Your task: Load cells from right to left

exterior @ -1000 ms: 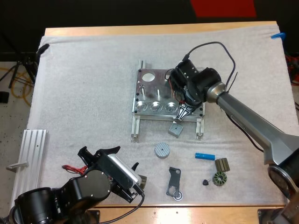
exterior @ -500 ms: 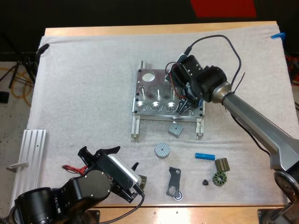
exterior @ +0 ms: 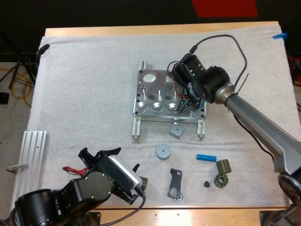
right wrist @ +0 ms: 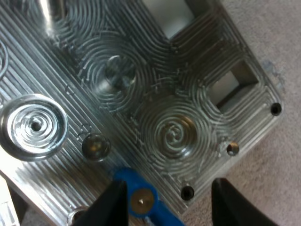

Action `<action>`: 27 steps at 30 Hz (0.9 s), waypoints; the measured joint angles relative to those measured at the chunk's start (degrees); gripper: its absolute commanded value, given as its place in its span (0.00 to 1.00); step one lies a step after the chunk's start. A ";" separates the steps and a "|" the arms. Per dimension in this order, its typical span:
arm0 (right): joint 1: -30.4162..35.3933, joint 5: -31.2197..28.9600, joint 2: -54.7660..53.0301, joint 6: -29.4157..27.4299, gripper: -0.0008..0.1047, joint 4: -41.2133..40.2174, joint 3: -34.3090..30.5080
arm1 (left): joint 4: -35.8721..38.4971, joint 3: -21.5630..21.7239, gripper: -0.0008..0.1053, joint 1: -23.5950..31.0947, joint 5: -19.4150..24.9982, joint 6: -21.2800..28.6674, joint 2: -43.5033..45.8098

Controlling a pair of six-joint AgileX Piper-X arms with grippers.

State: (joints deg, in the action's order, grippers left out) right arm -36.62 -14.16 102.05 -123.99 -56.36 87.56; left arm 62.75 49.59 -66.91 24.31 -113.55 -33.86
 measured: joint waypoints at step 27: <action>0.00 7.42 -22.42 16.06 0.40 -25.70 0.12 | 0.00 0.00 0.56 0.00 0.70 6.20 0.00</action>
State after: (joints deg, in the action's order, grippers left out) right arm -36.62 -6.75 79.63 -107.93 -82.06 87.69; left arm 62.75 49.59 -66.91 25.01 -107.35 -33.86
